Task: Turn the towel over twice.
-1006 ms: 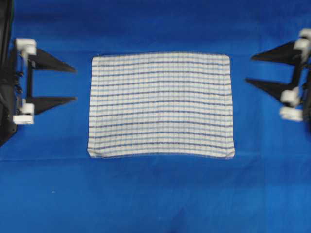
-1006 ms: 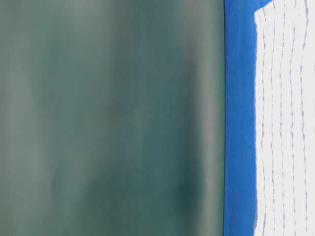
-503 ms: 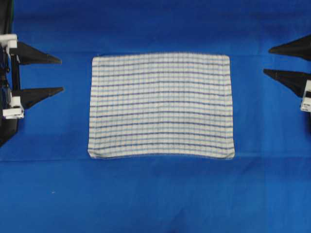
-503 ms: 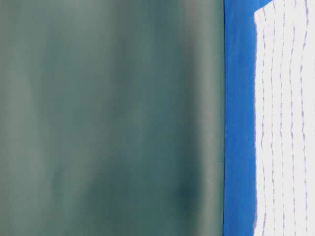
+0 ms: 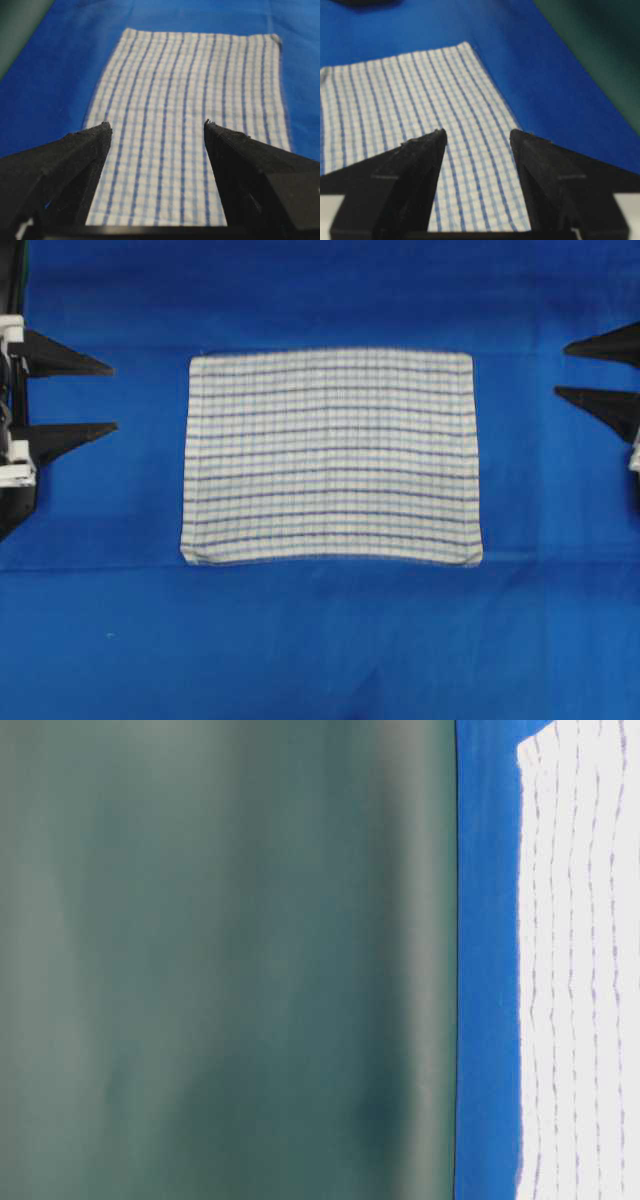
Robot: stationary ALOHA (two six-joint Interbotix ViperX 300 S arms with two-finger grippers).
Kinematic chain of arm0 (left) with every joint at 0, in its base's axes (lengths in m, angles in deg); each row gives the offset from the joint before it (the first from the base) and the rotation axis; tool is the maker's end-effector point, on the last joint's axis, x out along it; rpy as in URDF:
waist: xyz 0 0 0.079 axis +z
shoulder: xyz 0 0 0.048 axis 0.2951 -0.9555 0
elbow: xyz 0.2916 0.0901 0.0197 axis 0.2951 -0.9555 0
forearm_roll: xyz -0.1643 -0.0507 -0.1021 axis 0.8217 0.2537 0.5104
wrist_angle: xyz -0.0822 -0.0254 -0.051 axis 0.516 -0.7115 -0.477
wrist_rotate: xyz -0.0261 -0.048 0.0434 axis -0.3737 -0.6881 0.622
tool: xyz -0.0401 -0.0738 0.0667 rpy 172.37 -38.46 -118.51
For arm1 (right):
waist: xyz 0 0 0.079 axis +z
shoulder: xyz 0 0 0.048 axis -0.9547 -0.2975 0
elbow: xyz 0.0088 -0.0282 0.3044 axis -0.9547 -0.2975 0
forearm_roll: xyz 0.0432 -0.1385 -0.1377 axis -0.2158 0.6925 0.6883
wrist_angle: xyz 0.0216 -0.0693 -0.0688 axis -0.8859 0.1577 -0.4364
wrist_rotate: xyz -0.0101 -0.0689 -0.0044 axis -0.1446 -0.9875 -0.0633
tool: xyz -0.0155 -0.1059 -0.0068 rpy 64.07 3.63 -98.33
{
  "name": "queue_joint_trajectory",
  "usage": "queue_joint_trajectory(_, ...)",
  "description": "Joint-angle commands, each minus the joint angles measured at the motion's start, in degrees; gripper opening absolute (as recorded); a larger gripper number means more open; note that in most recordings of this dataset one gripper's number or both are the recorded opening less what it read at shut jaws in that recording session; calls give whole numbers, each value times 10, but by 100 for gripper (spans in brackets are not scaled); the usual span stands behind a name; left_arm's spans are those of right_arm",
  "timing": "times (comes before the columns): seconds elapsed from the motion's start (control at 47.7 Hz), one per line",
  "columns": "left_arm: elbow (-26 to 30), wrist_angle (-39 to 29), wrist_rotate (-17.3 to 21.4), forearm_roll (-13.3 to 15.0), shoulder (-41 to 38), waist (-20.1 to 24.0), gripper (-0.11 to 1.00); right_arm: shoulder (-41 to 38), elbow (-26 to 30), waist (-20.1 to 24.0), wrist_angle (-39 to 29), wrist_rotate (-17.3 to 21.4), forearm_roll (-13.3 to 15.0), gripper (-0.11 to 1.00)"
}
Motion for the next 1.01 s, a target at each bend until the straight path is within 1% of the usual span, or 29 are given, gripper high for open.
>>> queue_joint_trajectory(0.0, -4, -4, 0, -1, 14, -10, 70, 26, -7, -2, 1, 1, -3, 60)
queue_joint_trajectory(0.168, -32, -10, -1, 0, 50, -12, 70, 83, -49, -2, 1, 5, -5, 60)
queue_joint_trajectory(0.273, -51, -10, -5, 0, 79, -12, 70, 108, -75, -3, 1, 20, -6, 59)
queue_joint_trajectory(0.377, -55, -13, -14, 0, 108, -12, 70, 129, -98, -6, 1, 38, -6, 56)
queue_joint_trajectory(0.566, -62, -20, -18, 0, 143, -12, 70, 135, -99, -8, 1, 42, -3, 55)
queue_joint_trajectory(0.985, -62, -23, -18, 0, 142, -12, 70, 134, -100, -7, 1, 42, -2, 55)
